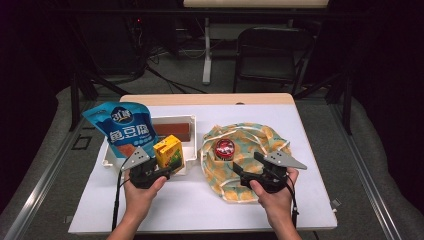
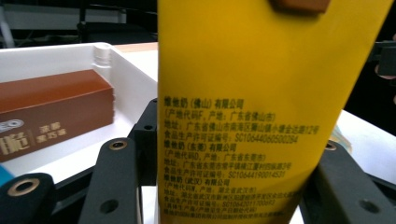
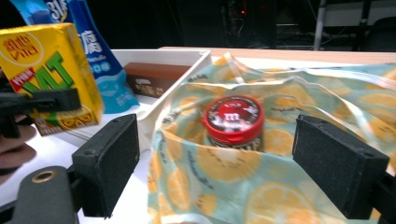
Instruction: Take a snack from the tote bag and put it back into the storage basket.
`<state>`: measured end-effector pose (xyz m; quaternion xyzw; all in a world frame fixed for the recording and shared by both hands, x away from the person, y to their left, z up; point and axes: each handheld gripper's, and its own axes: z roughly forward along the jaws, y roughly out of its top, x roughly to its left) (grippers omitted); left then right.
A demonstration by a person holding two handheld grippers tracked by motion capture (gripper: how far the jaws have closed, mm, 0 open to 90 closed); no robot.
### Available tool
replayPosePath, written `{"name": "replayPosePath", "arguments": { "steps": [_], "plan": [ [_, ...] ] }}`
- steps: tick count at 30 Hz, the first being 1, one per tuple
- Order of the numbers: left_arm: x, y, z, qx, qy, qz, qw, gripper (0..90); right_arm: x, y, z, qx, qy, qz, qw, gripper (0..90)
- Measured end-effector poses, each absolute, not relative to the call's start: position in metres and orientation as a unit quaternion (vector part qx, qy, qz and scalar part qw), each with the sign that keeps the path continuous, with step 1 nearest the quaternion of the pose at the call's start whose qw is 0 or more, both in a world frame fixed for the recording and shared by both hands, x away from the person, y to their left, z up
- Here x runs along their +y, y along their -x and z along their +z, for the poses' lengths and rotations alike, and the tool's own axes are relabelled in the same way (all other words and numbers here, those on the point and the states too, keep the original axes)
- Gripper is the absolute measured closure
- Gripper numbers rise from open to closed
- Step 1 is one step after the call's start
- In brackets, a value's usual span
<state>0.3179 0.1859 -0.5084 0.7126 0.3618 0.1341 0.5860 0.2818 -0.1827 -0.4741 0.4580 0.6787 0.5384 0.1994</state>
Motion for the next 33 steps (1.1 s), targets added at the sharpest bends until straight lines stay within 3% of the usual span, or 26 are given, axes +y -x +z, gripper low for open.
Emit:
{"name": "replayPosePath", "arguments": {
  "steps": [17,33],
  "plan": [
    [0.191,-0.342,-0.534,0.397,-0.718,0.182,0.542,50.6,-0.214,-0.274,-0.487,0.674,-0.481,0.519,0.212,14.4],
    [0.182,-0.37,-0.565,0.411,-0.736,0.165,0.513,50.7,-0.22,-0.275,-0.494,0.672,-0.491,0.511,0.213,15.0]
  ]
}}
